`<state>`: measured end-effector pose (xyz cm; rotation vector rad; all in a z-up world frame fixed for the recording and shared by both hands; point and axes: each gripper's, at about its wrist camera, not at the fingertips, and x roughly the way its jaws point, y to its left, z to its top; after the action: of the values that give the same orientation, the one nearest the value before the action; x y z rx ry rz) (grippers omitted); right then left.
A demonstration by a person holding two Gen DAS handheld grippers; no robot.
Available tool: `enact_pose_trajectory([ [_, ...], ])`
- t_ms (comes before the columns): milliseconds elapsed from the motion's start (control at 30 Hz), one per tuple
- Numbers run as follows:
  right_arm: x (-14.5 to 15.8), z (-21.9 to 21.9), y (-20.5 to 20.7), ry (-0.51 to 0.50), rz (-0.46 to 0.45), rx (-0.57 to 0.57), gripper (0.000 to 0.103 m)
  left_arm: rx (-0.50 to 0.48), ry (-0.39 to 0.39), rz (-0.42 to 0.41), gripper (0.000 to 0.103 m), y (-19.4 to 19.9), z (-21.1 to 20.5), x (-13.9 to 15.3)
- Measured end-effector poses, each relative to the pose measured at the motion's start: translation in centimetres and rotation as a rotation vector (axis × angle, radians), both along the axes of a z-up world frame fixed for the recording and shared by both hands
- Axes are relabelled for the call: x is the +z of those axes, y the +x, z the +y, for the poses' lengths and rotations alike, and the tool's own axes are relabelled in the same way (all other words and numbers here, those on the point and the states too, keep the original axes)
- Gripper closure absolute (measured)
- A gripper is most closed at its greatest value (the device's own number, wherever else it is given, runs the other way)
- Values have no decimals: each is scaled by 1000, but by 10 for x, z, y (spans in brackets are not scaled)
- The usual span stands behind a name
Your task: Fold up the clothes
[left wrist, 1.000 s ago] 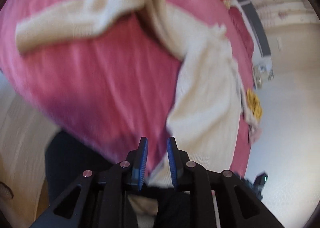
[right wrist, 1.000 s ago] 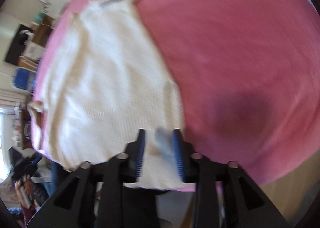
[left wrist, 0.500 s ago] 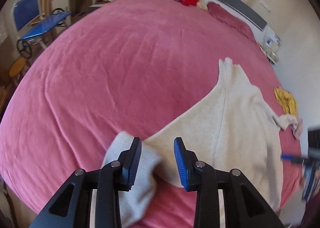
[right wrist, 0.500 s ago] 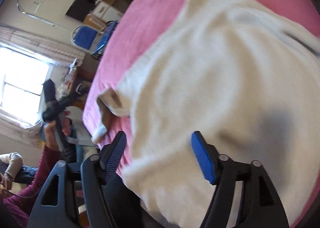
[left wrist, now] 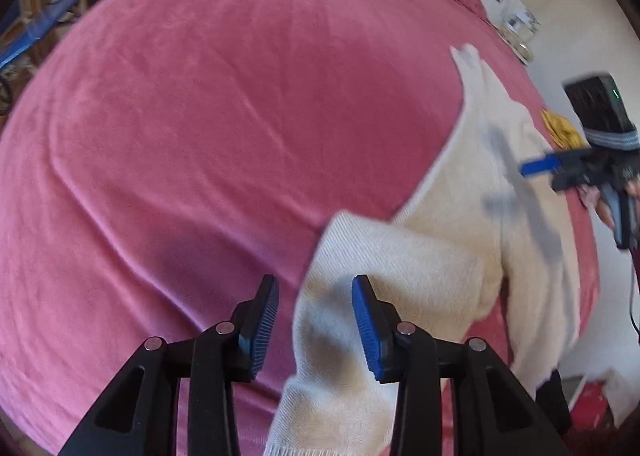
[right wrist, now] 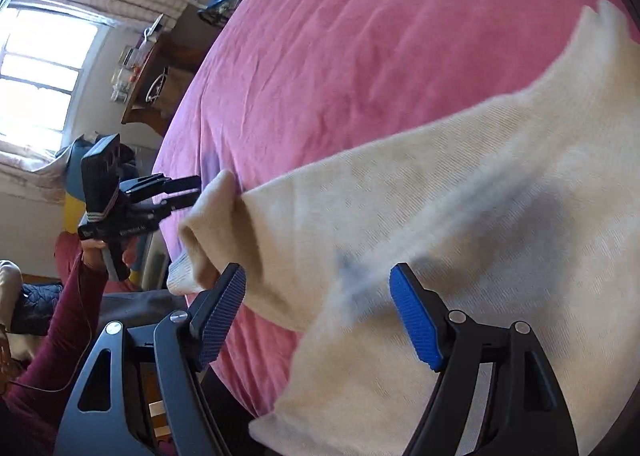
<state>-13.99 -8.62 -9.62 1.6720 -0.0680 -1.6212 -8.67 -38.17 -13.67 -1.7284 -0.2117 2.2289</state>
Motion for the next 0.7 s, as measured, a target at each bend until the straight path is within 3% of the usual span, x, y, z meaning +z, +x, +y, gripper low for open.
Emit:
enact_pose_trajectory([
  [167,-6,-35,-5,84,48,95,25,-81,52,-48,65,5,1,-23],
  [367,-12,-46,-5,116,54,107,25,-38,255,-74,67,8,-15,-42],
  [400,-12,-47,-5,124,68,104,25,-26,277,-76,79,10,-15,-44],
  [433,-11,-48,-6,132,82,101,26,-13,284,-72,101,11,-14,-46],
  [567,-5,-44,-10,185,147,69,28,59,217,11,100,23,-5,-37],
  [700,3,-31,-23,274,245,28,35,214,226,138,101,39,-24,-6],
])
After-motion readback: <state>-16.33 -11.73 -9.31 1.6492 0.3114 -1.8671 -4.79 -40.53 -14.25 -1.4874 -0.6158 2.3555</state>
